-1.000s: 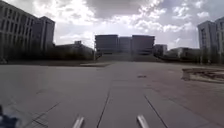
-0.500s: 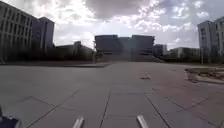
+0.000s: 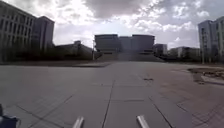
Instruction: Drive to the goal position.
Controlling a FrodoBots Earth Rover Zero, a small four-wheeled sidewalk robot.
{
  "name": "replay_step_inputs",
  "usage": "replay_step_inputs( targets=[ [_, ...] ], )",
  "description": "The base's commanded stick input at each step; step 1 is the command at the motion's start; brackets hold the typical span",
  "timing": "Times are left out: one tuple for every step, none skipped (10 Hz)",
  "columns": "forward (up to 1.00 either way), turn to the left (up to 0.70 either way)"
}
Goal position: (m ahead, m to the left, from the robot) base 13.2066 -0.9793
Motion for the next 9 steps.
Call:
replay_step_inputs(
  targets=[
    [0.7,0.0],
    [0.7,0.0],
    [0.7,0.0],
    [0.7,0.0],
    [0.7,0.0],
    [0.7,0.0],
    [0.7,0.0],
    [0.7,0.0],
    [0.7,0.0]
  ],
)
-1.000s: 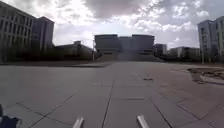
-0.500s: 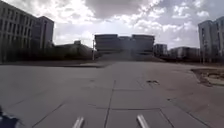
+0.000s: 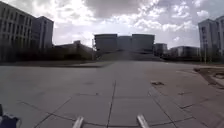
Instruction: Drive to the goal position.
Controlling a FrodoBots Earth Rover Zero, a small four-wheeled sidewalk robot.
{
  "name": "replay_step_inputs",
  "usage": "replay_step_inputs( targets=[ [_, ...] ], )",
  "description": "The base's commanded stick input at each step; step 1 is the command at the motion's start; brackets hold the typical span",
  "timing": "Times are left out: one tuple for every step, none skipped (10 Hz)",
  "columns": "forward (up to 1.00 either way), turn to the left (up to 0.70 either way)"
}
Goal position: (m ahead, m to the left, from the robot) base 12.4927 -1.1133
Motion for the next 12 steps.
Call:
replay_step_inputs(
  targets=[
    [0.7,0.0],
    [0.7,0.0],
    [0.7,0.0],
    [0.7,0.0],
    [0.7,0.0],
    [0.7,0.0],
    [0.7,0.0],
    [0.7,0.0],
    [0.7,0.0],
    [0.7,0.0],
    [0.7,0.0],
    [0.7,0.0]
  ],
)
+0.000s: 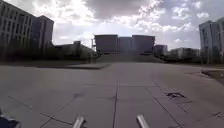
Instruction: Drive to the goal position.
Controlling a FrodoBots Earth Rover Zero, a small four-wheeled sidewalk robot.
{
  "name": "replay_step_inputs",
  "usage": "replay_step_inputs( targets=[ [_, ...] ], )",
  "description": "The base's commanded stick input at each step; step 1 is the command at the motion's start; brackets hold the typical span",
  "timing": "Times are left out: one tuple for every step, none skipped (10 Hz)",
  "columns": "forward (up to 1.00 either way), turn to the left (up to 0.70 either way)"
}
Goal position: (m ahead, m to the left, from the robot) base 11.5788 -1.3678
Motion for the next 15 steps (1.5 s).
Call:
replay_step_inputs(
  targets=[
    [0.7,0.0],
    [0.69,0.0],
    [0.69,-0.04],
    [0.69,-0.1],
    [0.69,-0.09],
    [0.69,-0.03],
    [0.69,0.0],
    [0.69,0.0],
    [0.69,0.0],
    [0.69,0.0],
    [0.69,0.0],
    [0.69,0.0],
    [0.69,0.0],
    [0.69,0.0],
    [0.69,0.0]
  ],
)
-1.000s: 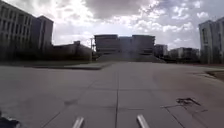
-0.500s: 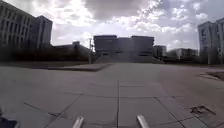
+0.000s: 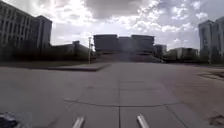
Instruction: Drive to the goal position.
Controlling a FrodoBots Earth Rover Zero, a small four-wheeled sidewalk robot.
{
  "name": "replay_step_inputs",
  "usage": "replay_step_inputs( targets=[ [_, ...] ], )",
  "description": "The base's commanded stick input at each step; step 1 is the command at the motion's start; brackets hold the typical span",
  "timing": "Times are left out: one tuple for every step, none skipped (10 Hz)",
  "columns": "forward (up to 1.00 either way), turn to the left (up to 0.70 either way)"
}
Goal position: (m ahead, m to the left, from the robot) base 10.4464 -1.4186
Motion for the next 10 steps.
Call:
replay_step_inputs(
  targets=[
    [0.69,0.0],
    [0.69,0.0],
    [0.69,0.0],
    [0.69,0.0],
    [0.69,0.0],
    [0.69,0.0],
    [0.69,0.0],
    [0.69,0.0],
    [0.69,0.0],
    [0.69,0.0]
  ],
)
